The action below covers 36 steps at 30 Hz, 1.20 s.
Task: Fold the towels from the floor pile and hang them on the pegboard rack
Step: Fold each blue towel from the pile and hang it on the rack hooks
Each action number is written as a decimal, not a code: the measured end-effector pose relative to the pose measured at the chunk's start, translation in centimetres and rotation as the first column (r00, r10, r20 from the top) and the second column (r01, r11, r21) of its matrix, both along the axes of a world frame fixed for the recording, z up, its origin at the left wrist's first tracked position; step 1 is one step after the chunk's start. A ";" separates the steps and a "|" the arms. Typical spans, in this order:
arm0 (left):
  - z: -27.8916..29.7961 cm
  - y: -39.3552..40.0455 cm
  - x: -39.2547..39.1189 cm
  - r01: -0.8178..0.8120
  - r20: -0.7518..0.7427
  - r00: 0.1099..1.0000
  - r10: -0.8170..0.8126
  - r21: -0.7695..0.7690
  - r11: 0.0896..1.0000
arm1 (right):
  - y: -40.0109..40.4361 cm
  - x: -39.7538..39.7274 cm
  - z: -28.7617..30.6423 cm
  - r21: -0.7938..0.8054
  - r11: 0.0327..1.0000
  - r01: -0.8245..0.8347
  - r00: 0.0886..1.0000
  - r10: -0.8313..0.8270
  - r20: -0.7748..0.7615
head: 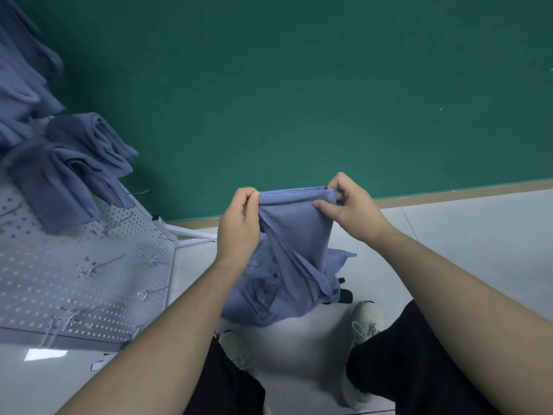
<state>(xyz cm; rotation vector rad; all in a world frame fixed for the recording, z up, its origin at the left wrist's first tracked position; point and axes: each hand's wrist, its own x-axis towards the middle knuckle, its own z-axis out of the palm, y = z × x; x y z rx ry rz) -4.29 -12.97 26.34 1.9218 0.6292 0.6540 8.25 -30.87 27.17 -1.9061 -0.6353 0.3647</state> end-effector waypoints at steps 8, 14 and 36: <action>6.0 -1.8 0.1 0.080 0.103 0.994 -0.049 -0.332 0.940 | -1.3 -0.9 4.6 0.152 0.986 0.068 0.990 -0.047 -0.135; 10.1 -1.9 -0.6 0.162 0.169 0.979 -0.117 -0.286 0.944 | -2.1 -1.2 9.6 0.194 0.981 0.018 0.906 0.066 -0.418; 17.1 -3.8 -3.3 0.189 0.201 0.968 -0.148 -0.208 0.960 | -2.0 -5.6 18.3 0.092 0.995 0.036 0.988 -0.050 0.145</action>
